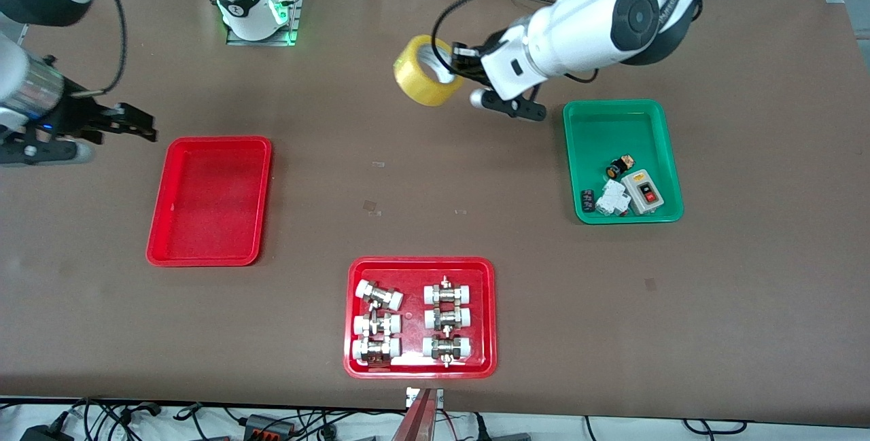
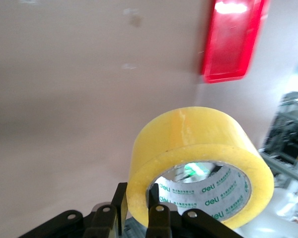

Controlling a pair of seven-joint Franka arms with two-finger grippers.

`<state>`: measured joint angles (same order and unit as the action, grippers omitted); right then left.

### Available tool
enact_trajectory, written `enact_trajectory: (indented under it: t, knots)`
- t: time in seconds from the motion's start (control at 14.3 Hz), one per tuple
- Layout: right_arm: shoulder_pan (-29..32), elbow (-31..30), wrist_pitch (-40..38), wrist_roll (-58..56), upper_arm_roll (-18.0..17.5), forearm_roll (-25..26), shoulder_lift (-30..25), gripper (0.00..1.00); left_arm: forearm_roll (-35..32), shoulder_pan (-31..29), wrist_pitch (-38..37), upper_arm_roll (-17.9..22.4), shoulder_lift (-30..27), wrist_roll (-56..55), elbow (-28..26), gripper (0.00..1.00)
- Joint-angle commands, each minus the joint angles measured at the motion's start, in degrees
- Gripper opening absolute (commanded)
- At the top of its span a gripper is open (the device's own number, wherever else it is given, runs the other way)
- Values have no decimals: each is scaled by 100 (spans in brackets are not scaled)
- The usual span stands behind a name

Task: Left arm passes tape to right arm into tray
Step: 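Lift the tape with the left gripper while the right gripper reaches toward it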

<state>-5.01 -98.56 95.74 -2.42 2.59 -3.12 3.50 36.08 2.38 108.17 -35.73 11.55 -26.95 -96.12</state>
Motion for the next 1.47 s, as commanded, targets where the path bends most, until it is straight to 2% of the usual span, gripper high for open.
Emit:
enact_trajectory:
  t: [0.0,0.28,0.49,0.7,0.98,1.4]
  knots:
    - [-210,48,-100,-92,-4,-766,11,100,215,26,108,-13,592,-90,557,0]
    - [-772,442,-82,-13,-4,-2084,326,100,355,78,107,-22,857,-529,770,0]
    - [-1150,575,101,13,-13,-3322,485,100,391,175,108,-22,954,-539,779,0]
    - [-1519,610,392,14,-4,-4019,608,100,373,201,90,-13,989,-522,911,0]
    - [-1880,689,533,93,-13,-4494,617,100,382,158,55,-13,981,-548,911,0]
    - [-2231,663,498,84,-13,-4460,731,100,382,114,37,-13,972,-522,893,0]
